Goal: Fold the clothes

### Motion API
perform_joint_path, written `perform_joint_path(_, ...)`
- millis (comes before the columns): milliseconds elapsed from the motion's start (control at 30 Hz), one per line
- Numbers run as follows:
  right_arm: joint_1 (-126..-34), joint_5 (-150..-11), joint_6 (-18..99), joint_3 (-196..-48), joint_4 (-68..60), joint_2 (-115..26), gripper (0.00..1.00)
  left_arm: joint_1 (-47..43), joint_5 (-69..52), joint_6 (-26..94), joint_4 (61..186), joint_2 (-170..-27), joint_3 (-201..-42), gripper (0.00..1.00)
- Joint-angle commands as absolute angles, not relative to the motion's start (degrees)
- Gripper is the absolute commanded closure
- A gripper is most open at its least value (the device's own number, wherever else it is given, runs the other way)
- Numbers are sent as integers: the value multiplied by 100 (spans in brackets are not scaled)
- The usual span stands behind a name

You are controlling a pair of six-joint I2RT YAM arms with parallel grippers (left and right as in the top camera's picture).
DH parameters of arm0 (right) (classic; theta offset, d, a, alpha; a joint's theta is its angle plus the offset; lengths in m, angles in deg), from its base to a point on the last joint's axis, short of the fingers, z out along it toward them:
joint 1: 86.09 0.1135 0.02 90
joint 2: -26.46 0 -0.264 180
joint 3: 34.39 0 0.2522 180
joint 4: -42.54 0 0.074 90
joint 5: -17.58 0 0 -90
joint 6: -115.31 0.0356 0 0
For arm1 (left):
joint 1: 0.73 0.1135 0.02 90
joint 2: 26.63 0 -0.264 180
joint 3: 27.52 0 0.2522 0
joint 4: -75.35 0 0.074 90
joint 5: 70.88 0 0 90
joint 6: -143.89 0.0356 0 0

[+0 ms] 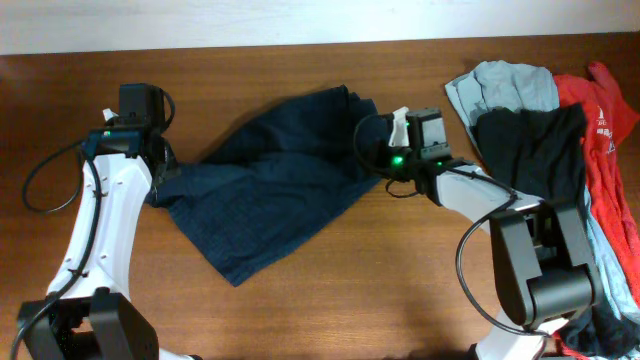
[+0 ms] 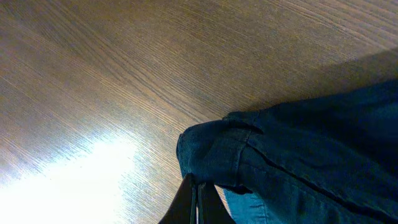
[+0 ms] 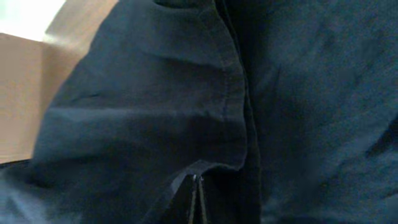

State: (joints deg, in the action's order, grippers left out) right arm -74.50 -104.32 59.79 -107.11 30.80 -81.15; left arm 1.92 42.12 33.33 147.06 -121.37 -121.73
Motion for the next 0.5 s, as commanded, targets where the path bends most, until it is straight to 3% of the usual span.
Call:
perform_joint_path(0,-7563,-11186,5798,-10737,3242,-7674,96,205,4339,3425,14776,-12082,-12120,99)
perform_joint_path(467,-7911,-10577,4994,-10737,2490,-5584,96,205,4098,3425,14986,-11317,-12120,99)
